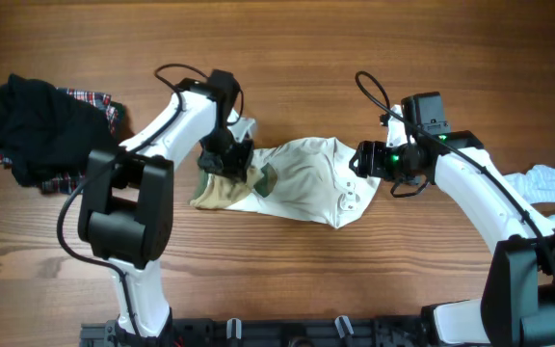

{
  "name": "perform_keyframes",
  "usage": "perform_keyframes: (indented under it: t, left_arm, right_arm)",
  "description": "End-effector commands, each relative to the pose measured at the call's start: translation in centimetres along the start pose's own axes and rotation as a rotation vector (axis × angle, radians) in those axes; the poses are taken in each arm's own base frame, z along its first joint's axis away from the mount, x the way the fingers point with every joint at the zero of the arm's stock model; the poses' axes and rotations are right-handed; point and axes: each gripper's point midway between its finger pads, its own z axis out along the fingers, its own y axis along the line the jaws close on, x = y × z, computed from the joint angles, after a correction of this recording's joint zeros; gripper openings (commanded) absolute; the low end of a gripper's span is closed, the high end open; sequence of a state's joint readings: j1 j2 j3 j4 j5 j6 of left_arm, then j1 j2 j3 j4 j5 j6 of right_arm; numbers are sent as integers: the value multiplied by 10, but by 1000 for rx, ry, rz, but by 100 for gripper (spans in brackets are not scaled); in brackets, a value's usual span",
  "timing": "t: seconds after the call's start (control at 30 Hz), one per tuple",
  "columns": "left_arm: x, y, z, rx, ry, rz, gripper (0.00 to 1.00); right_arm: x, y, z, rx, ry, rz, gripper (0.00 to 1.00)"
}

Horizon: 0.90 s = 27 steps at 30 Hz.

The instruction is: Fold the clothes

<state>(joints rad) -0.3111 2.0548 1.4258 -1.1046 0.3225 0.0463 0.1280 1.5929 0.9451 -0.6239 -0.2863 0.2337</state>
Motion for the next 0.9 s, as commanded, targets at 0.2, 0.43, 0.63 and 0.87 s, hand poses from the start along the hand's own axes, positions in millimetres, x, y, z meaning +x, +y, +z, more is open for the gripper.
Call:
perform_keyframes:
  t: [0.2, 0.43, 0.63, 0.87]
  left_arm:
    - [39, -10, -3, 33, 151, -10, 4]
    - [-15, -19, -22, 37, -124, 82, 24]
    - [-23, -6, -21, -34, -152, 86, 46]
    - [-34, 6, -9, -85, -207, 21, 12]
  right_arm:
    - [-8, -2, -2, 13, -22, 2, 82]
    - [-13, 0, -2, 7, -44, -4, 82]
    - [-14, 0, -2, 8, -44, -5, 82]
    - [-12, -1, -2, 9, -38, -4, 82]
